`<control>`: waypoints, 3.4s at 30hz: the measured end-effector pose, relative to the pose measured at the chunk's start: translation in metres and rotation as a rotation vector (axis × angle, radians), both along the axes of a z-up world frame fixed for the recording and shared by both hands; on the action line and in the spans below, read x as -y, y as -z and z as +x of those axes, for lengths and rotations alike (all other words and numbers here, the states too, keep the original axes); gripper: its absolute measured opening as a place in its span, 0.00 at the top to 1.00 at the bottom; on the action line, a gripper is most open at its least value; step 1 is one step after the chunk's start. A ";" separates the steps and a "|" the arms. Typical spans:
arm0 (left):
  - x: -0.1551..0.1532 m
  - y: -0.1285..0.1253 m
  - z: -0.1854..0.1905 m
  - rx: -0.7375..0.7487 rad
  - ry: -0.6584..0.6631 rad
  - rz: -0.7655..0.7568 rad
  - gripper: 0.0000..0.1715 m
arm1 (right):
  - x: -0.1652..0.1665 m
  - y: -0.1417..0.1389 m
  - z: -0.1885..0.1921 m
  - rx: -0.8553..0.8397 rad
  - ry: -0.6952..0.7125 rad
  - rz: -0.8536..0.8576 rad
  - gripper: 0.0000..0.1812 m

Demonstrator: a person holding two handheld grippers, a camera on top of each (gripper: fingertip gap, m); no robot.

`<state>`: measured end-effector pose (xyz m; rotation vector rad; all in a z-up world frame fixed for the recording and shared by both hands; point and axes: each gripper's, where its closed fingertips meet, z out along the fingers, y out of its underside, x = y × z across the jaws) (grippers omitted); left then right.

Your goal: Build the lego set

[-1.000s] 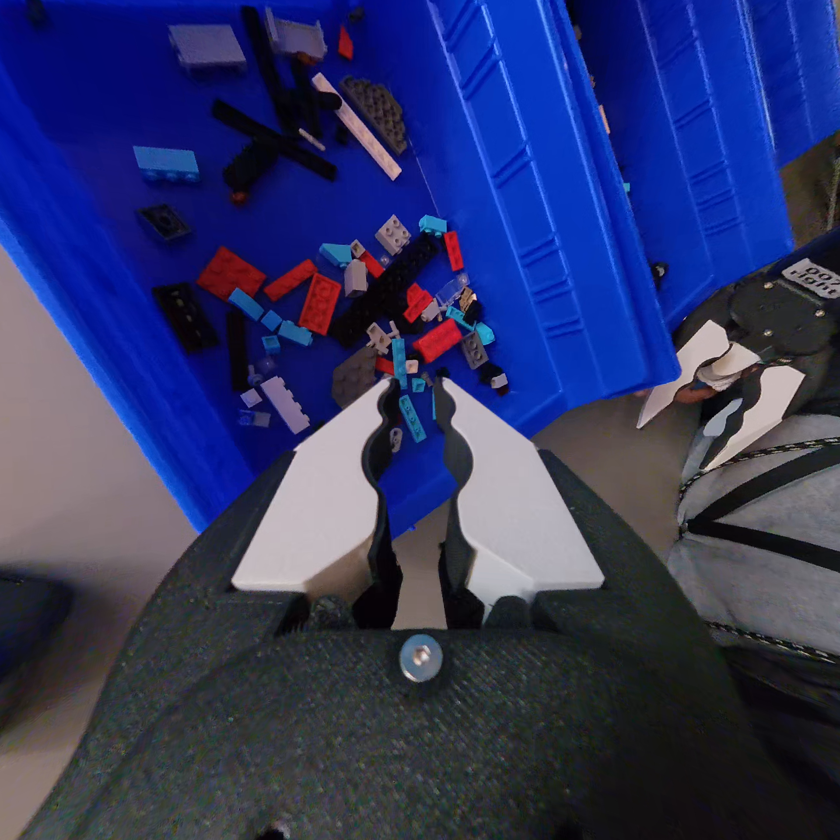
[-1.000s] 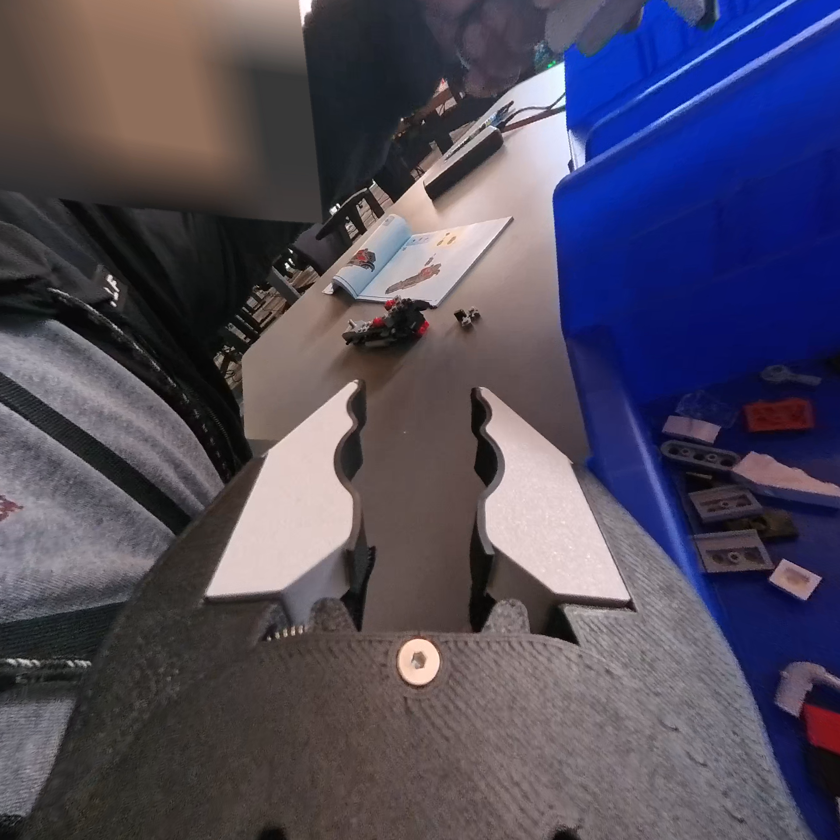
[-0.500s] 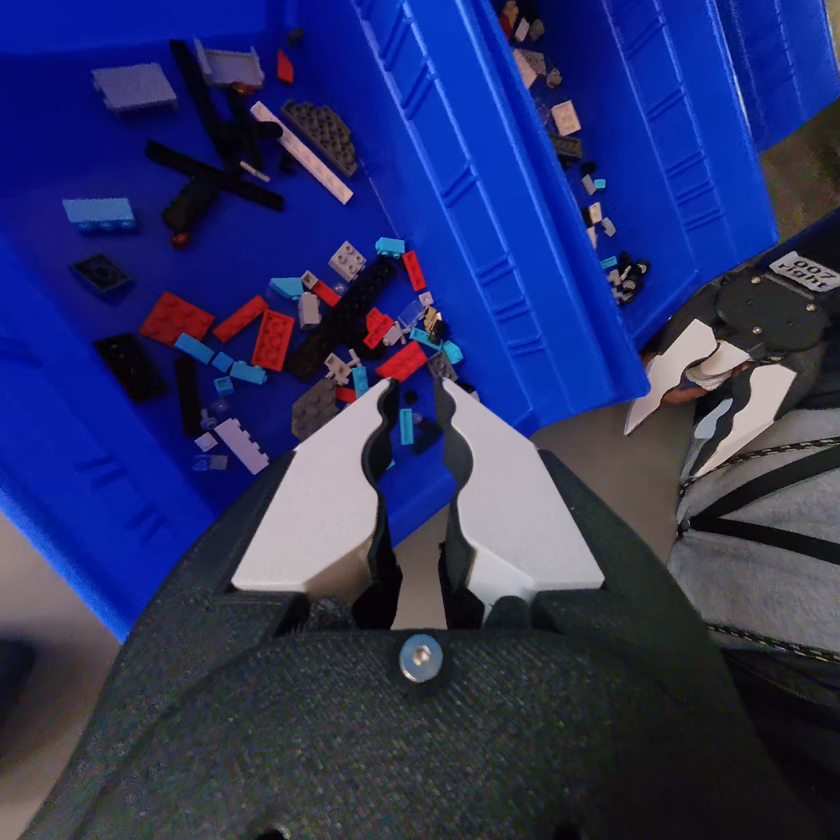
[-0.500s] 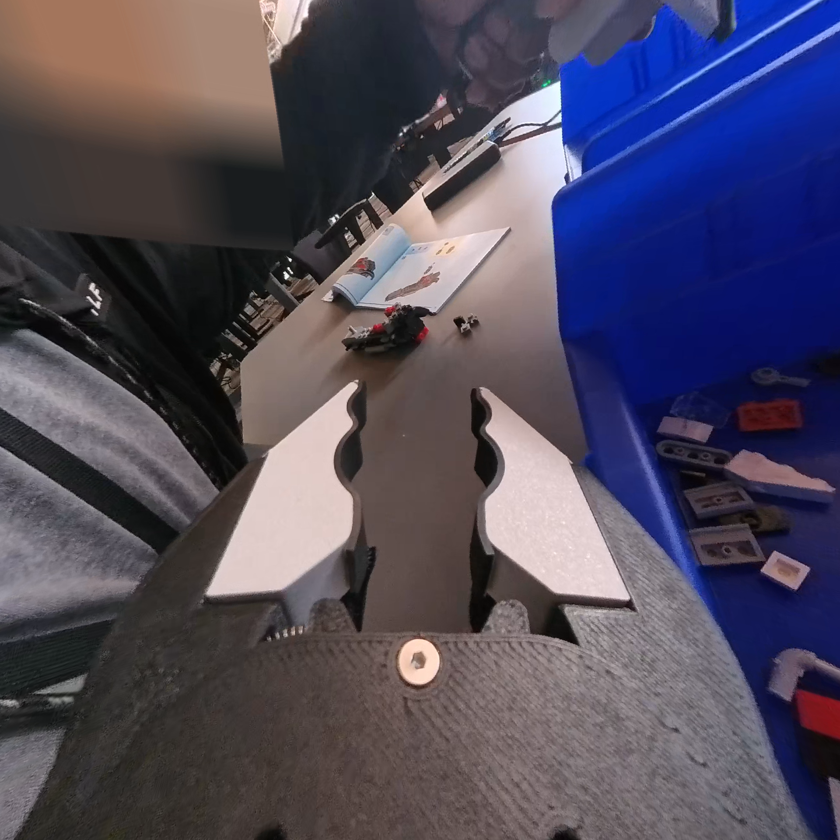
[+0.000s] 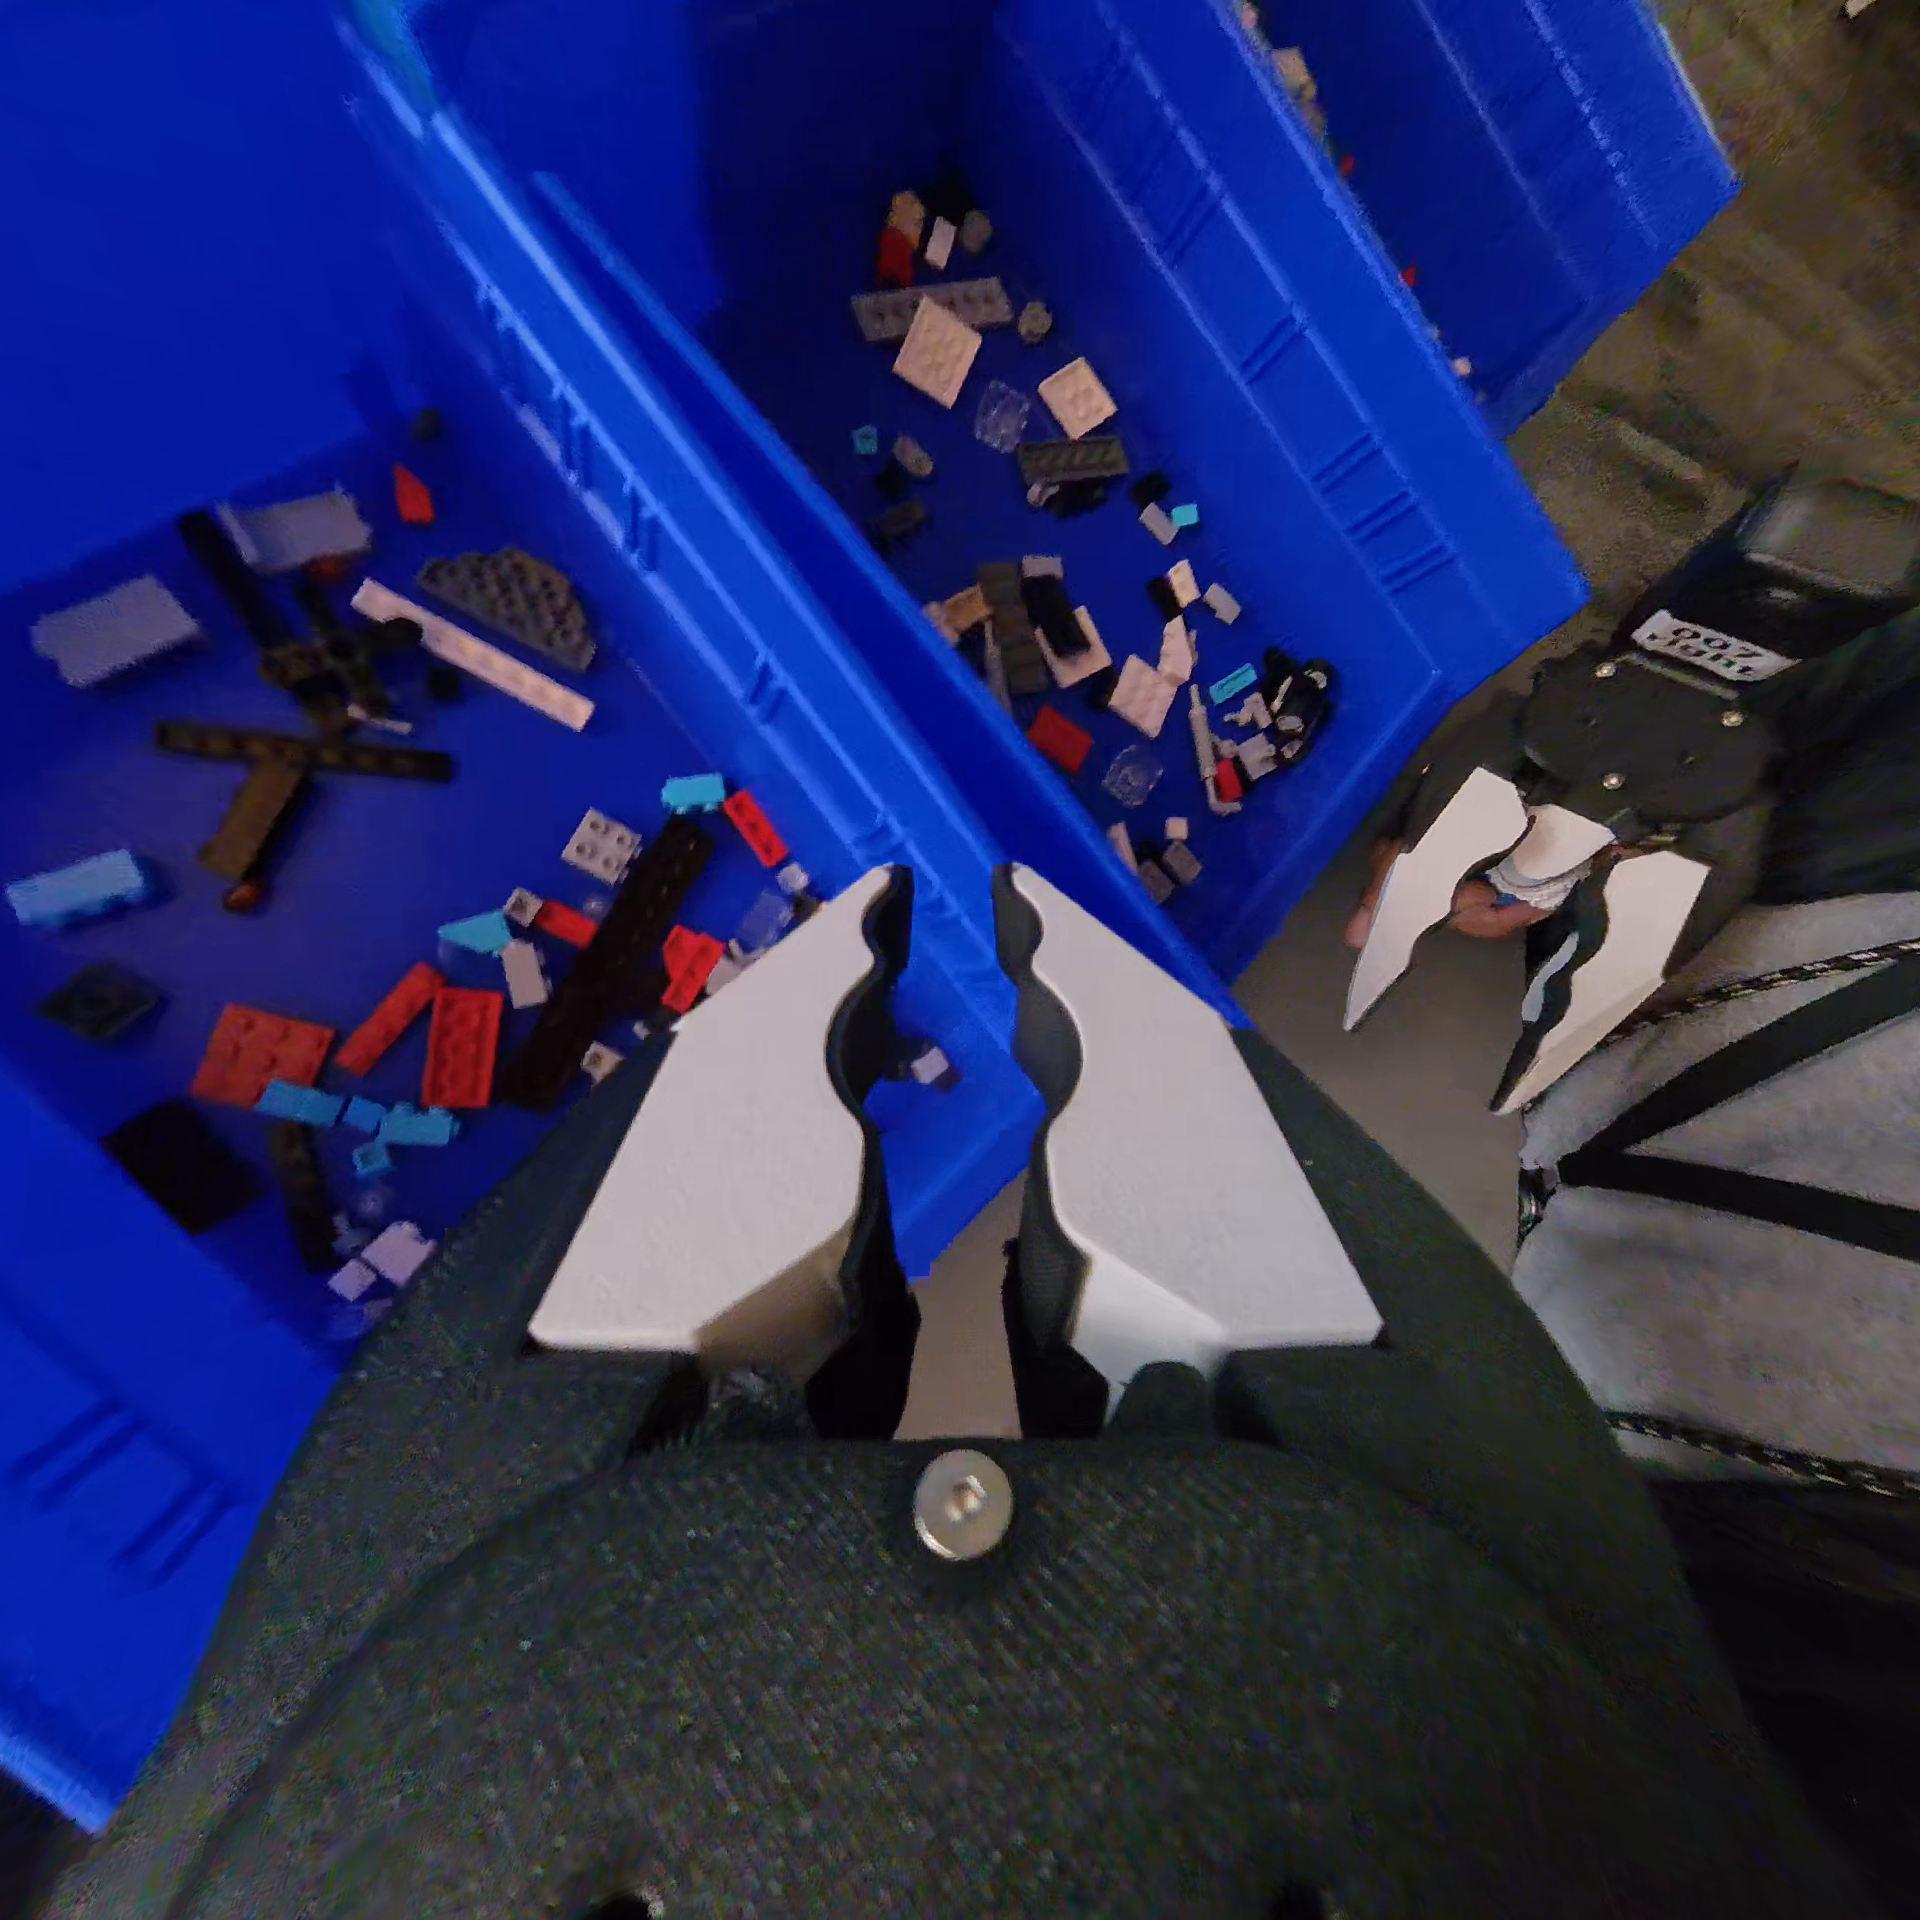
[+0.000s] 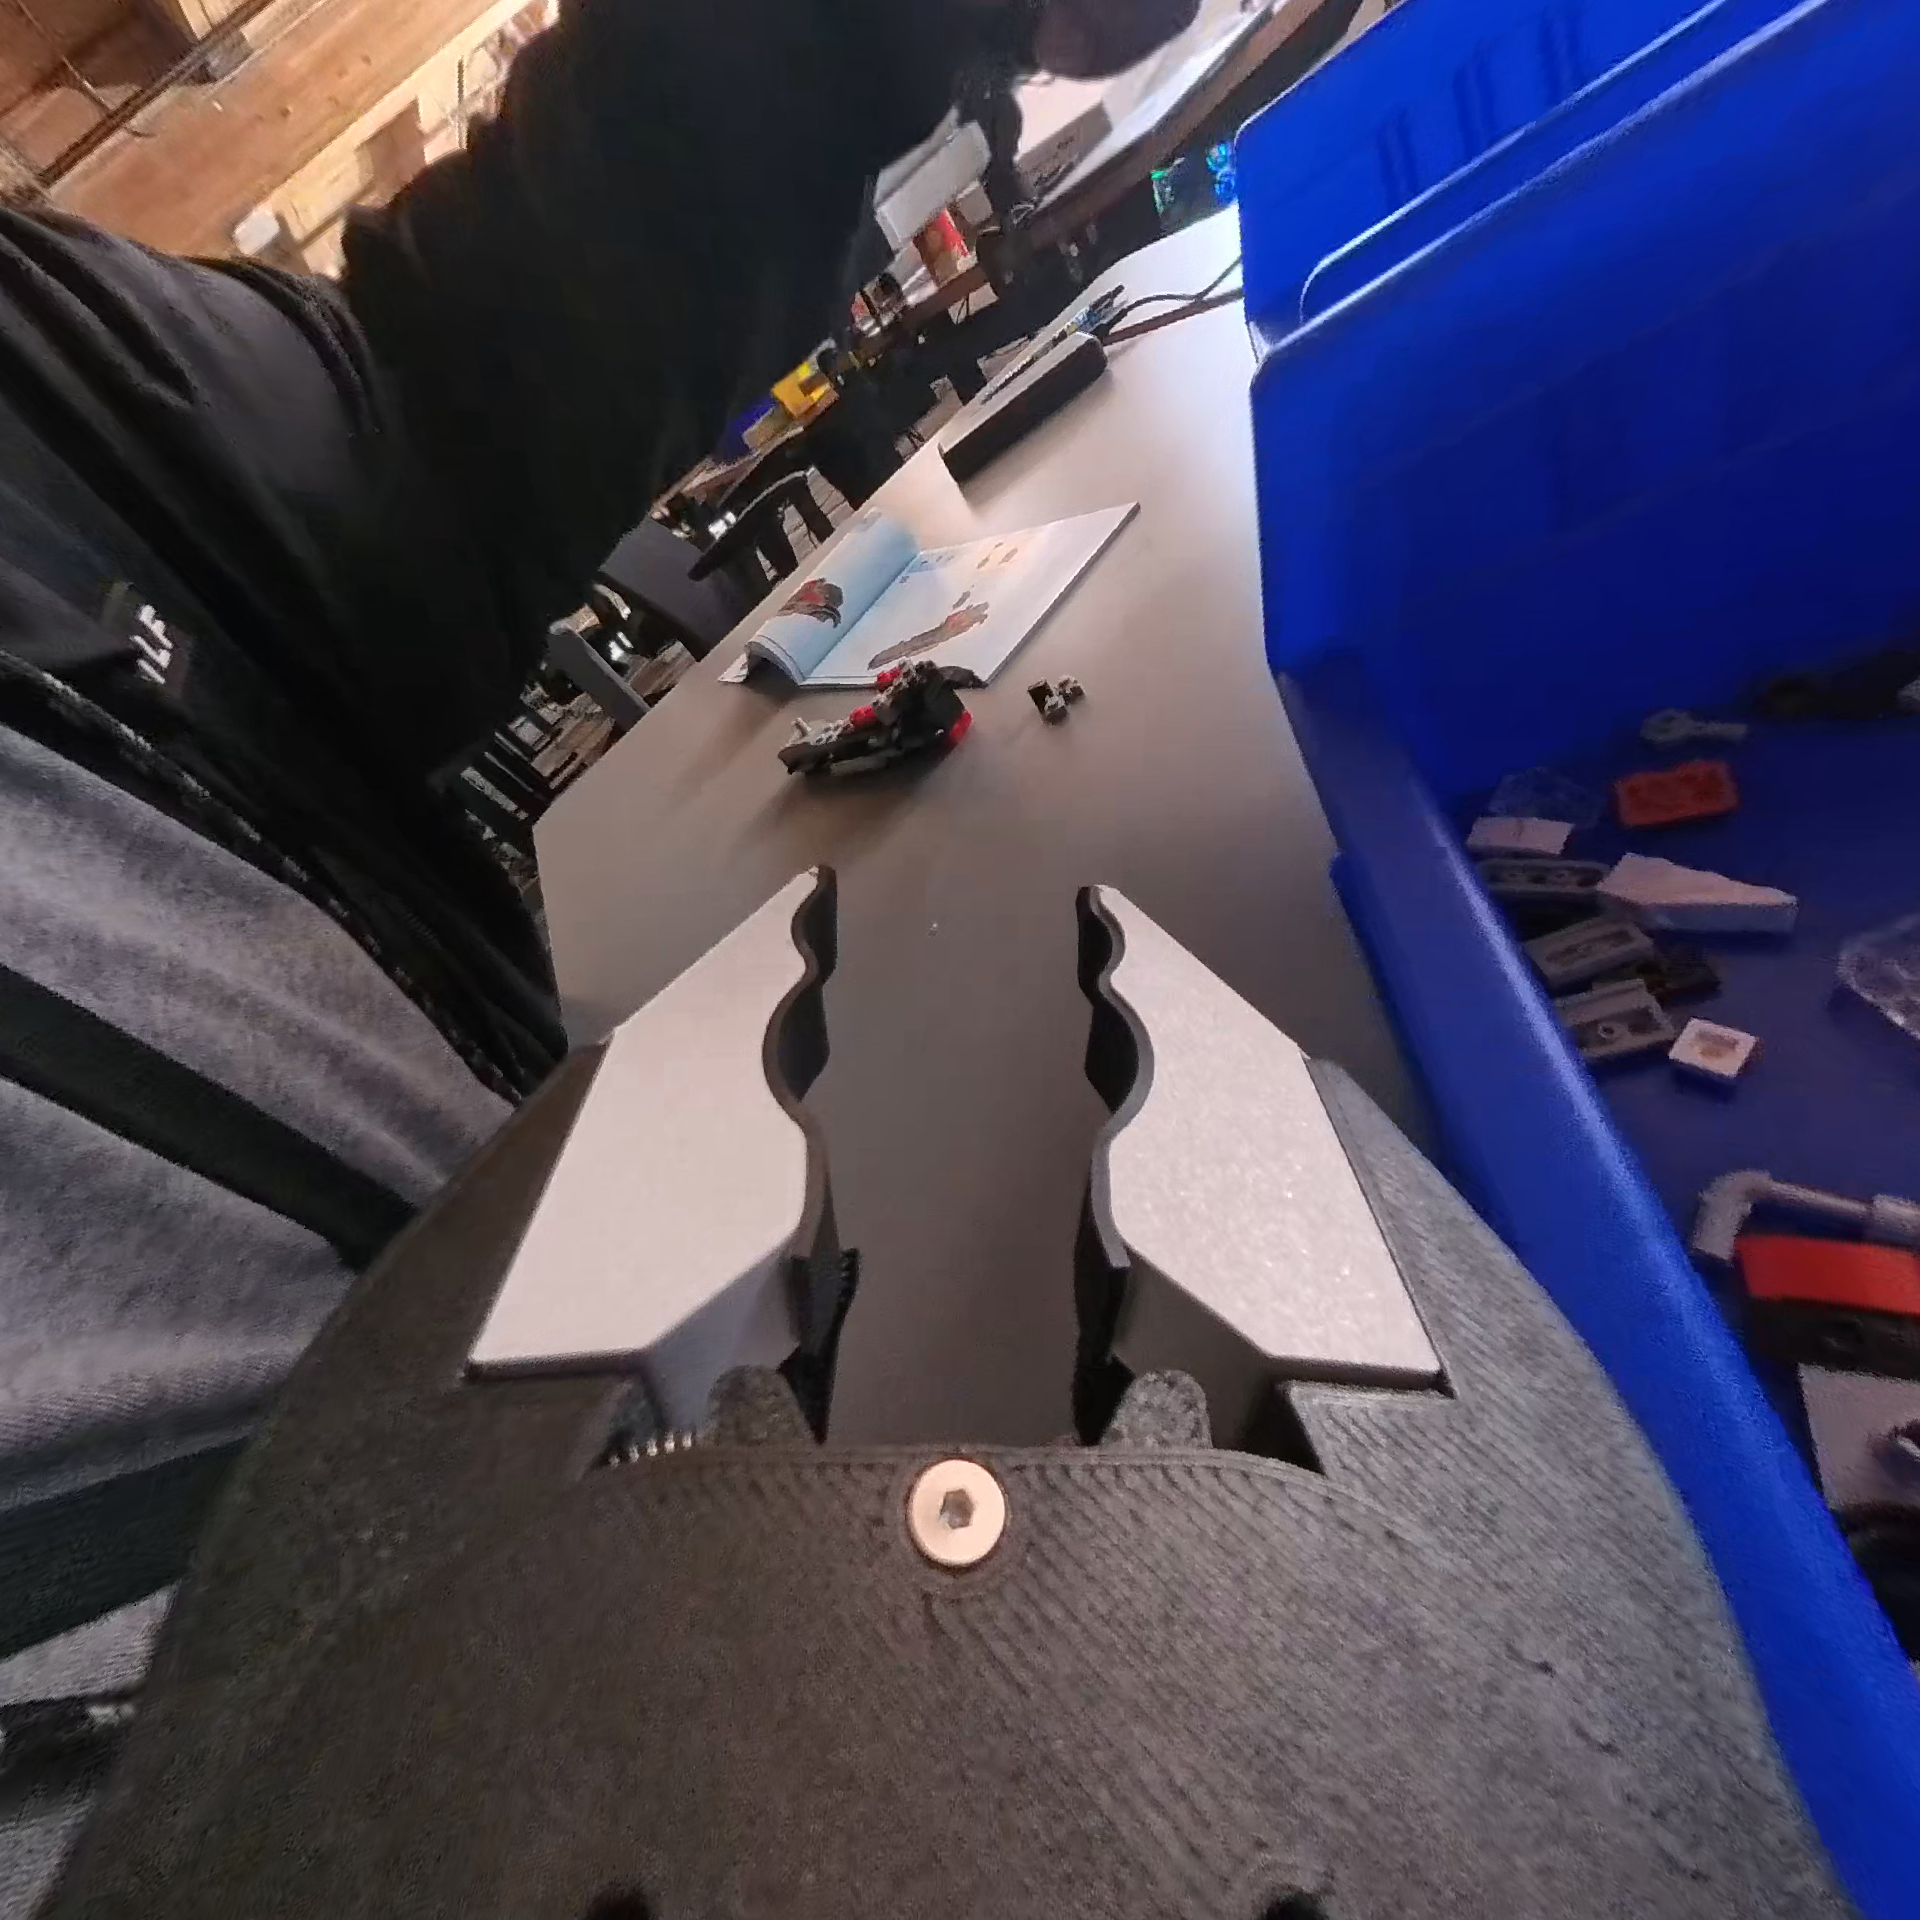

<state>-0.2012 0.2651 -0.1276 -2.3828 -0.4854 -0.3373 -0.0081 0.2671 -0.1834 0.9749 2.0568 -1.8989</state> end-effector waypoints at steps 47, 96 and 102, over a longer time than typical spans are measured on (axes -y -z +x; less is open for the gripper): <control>-0.093 0.009 0.033 -0.010 0.167 -0.047 0.90 | -0.037 -0.005 0.014 0.008 0.054 -0.052 0.74; -0.077 0.023 0.035 -0.013 0.147 -0.092 0.90 | -0.037 -0.006 0.015 0.014 0.040 -0.064 0.74; -0.076 0.021 0.034 -0.019 0.146 -0.089 0.90 | -0.037 -0.006 0.015 0.015 0.039 -0.063 0.74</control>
